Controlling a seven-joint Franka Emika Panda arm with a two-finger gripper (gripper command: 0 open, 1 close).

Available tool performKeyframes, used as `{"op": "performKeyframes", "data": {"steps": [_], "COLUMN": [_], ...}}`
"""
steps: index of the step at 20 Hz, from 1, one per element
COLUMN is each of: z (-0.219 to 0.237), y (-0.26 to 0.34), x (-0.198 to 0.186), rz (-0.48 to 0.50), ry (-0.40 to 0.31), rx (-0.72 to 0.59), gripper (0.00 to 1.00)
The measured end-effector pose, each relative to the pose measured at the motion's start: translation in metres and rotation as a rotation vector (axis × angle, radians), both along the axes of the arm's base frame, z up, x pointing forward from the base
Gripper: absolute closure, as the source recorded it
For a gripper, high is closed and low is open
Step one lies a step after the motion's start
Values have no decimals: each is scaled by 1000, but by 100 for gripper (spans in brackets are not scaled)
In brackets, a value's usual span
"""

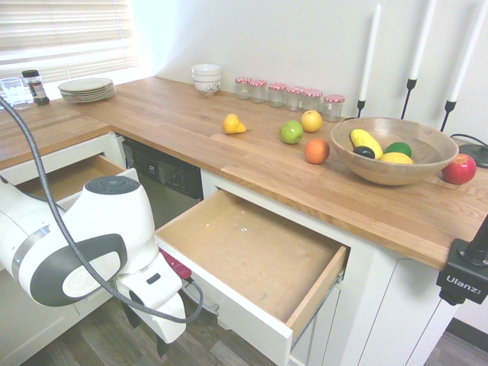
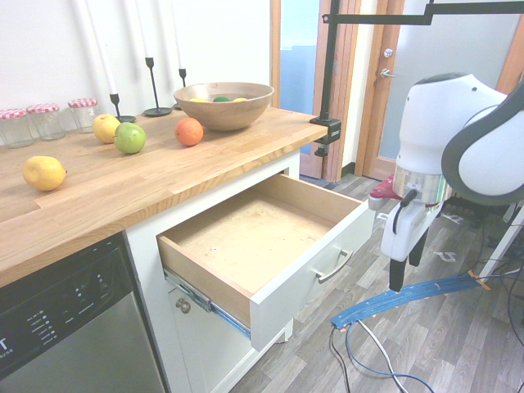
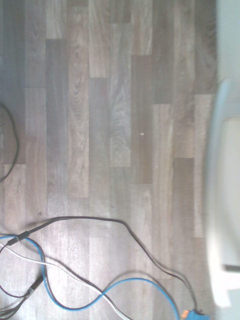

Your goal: Close the drawer

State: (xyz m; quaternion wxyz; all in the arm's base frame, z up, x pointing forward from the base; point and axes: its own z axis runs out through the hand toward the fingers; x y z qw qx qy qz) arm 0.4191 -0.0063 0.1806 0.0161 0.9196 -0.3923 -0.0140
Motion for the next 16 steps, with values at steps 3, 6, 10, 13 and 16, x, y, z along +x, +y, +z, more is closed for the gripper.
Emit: {"op": "performKeyframes", "data": {"steps": [3, 6, 10, 13, 16], "z": [-29, -53, -62, -64, -69], "y": [-2, 0, 8, 7, 4], "x": [-4, -1, 9, 13, 16], "rz": [10, 18, 33, 41, 42], "ry": [8, -19, -105, -143, -148], "rx": [-13, -8, 34, 34, 34], "gripper": [0, 0, 100, 100, 100]}}
